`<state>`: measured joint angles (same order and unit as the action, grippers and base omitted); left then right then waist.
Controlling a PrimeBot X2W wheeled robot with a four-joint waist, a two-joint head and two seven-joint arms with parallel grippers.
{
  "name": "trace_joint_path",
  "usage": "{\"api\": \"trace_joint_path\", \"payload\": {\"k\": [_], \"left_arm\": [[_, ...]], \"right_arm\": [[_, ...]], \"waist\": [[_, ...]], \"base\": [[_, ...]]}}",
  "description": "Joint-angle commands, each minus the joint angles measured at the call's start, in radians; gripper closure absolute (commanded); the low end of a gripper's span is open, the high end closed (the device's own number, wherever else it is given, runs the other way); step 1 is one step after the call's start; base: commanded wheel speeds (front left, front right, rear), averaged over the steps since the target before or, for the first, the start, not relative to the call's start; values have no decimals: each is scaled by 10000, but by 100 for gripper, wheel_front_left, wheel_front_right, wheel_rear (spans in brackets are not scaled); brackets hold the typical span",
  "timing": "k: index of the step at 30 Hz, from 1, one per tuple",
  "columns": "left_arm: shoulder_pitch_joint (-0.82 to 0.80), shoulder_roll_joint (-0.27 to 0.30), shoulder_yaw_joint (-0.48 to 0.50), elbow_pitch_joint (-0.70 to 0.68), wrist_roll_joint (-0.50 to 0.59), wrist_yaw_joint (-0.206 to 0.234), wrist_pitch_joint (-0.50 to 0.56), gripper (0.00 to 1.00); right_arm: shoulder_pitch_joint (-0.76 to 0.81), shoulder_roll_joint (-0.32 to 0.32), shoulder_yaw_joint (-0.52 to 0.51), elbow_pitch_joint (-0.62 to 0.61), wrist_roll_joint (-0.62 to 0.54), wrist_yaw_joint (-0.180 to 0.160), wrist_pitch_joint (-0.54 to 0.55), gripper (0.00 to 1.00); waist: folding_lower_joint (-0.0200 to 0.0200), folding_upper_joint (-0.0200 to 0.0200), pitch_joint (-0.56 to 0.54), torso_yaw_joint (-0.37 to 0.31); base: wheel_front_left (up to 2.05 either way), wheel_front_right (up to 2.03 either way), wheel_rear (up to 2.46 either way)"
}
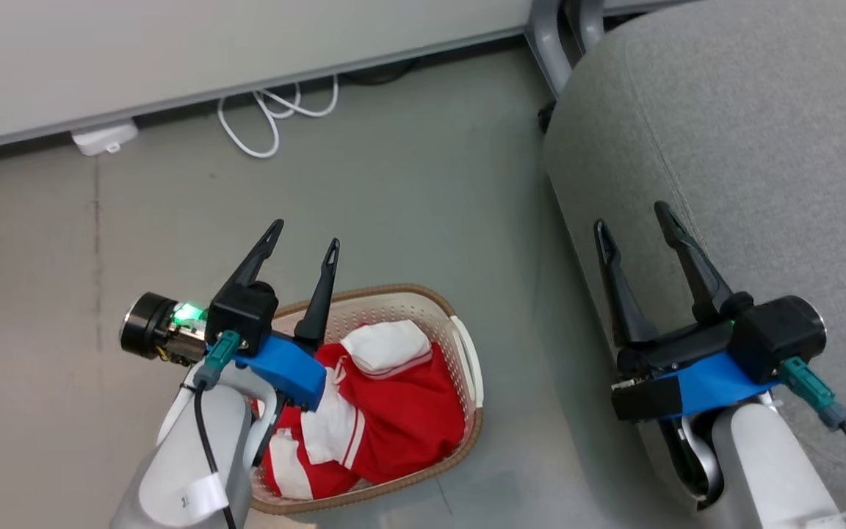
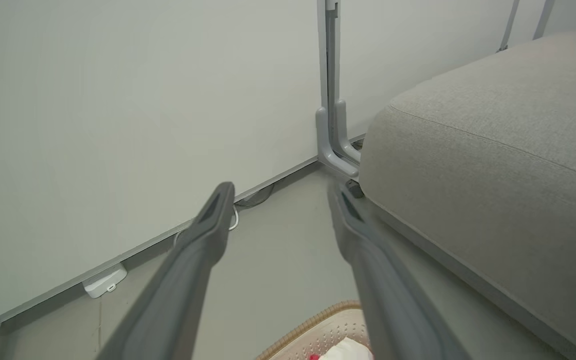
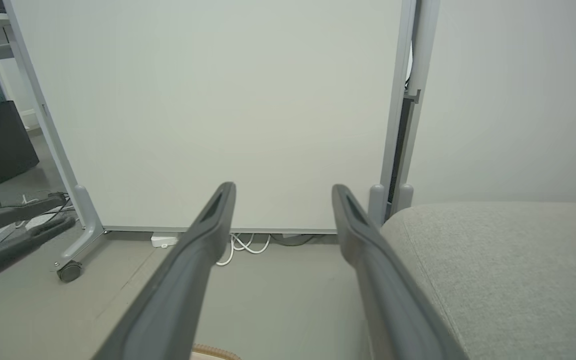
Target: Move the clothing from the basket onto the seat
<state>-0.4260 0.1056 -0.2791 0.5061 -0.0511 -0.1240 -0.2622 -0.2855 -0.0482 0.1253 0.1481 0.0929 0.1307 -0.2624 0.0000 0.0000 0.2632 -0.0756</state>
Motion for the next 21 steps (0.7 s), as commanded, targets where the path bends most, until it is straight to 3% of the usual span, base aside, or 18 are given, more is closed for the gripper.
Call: {"api": "trace_joint_path", "payload": {"k": [1,9,21], "left_arm": [[-485,152,-200,301,36,-65,-42,0],[-2074,734,-1895,2488,-68,-61,-36,0],[-4078,1033,-4467,5693,-886,-61,349,0]], "right_arm": [[-345,-37,43,-102,103,1,-38,0],[-1133,-27,130,-383,410,1,-38,0],[-1921,-26,178,-853,571,1,-37,0]], "waist": [[0,0,887,-704],[0,0,2261,-1451],[0,0,4225,-1849]], "base": [[0,0,0],[0,0,0],[0,0,0]]}}
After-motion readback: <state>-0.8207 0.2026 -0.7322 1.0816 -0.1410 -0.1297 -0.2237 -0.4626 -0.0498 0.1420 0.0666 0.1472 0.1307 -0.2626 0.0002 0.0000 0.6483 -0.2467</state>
